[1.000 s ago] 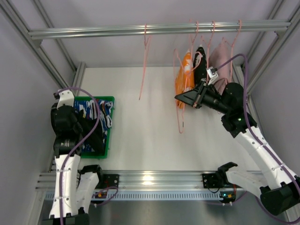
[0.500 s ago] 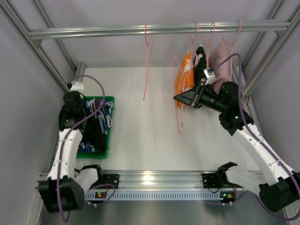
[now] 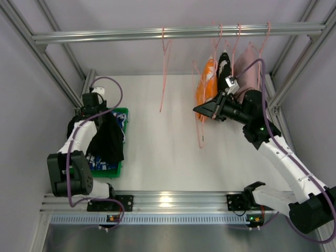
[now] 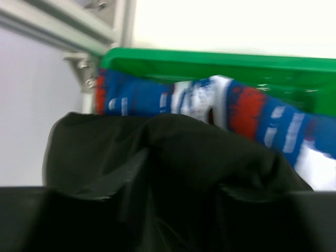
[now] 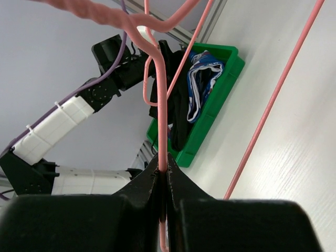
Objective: Remove the trousers from the hanger
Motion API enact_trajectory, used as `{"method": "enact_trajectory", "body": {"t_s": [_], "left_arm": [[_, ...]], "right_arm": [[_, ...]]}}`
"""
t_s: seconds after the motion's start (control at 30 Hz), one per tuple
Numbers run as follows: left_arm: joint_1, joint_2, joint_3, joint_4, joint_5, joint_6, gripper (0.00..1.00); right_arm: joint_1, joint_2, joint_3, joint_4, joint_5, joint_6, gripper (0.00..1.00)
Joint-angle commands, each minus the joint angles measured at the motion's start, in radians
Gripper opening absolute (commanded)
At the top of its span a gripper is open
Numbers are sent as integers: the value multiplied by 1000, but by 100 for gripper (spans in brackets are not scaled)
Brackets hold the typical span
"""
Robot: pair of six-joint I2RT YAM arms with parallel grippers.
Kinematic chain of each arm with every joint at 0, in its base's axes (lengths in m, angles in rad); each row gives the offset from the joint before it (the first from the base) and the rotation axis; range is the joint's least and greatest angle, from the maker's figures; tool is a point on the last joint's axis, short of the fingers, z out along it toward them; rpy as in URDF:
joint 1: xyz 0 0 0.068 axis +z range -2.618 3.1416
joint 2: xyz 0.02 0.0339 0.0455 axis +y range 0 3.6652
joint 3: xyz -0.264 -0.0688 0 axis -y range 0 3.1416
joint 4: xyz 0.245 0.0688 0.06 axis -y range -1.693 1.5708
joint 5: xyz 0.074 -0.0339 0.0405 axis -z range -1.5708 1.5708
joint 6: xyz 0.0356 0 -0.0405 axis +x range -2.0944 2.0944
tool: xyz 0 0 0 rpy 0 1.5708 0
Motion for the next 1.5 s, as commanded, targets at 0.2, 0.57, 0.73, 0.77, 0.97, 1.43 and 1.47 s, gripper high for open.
{"method": "enact_trajectory", "body": {"t_s": [0.2, 0.57, 0.73, 0.77, 0.97, 1.43, 1.47], "left_arm": [[2, -277, 59, -139, 270, -76, 99], [3, -650, 197, -356, 518, -226, 99], [2, -638, 272, -391, 555, -245, 99], [3, -629, 280, -398, 549, -249, 99], [2, -635, 315, -397, 532, -260, 99], [2, -620, 326, -377, 505, -284, 99], [2, -624, 324, -379, 503, -284, 99]], "right_arm": [[12, -98, 36, -98, -6, -161, 0], [49, -179, 80, -316, 10, -298, 0], [99, -112, 125, -287, 43, -224, 0], [107, -80, 161, -293, 65, -215, 0], [116, 89, 389, -252, 143, -114, 0], [118, 480, 806, -370, 255, -181, 0], [118, 508, 832, -364, 257, -187, 0]]}}
